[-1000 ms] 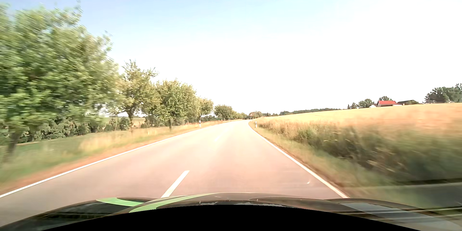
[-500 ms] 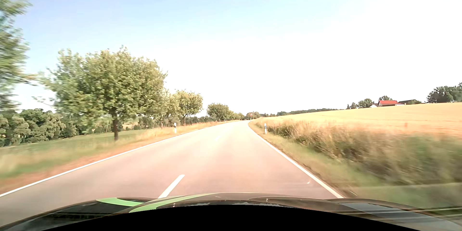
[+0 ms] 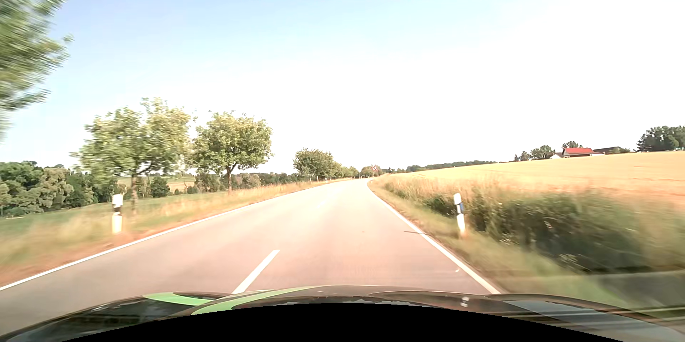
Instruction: Follow the waypoints while adhering to traffic rules and regulations
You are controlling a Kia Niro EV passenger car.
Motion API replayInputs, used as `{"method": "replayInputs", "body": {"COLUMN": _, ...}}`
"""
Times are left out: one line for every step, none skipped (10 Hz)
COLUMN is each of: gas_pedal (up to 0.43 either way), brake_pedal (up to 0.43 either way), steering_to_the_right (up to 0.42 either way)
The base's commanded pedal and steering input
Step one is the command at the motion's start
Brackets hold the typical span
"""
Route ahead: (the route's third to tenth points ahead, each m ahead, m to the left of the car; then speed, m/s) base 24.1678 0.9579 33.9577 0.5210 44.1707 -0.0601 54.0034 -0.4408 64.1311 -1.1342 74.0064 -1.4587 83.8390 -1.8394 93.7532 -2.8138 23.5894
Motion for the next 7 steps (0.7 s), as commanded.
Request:
{"method": "replayInputs", "body": {"gas_pedal": 0.177, "brake_pedal": 0.0, "steering_to_the_right": 0.005}}
{"method": "replayInputs", "body": {"gas_pedal": 0.177, "brake_pedal": 0.0, "steering_to_the_right": 0.005}}
{"method": "replayInputs", "body": {"gas_pedal": 0.177, "brake_pedal": 0.0, "steering_to_the_right": 0.005}}
{"method": "replayInputs", "body": {"gas_pedal": 0.177, "brake_pedal": 0.0, "steering_to_the_right": 0.005}}
{"method": "replayInputs", "body": {"gas_pedal": 0.177, "brake_pedal": 0.0, "steering_to_the_right": 0.005}}
{"method": "replayInputs", "body": {"gas_pedal": 0.177, "brake_pedal": 0.0, "steering_to_the_right": 0.005}}
{"method": "replayInputs", "body": {"gas_pedal": 0.177, "brake_pedal": 0.0, "steering_to_the_right": 0.005}}
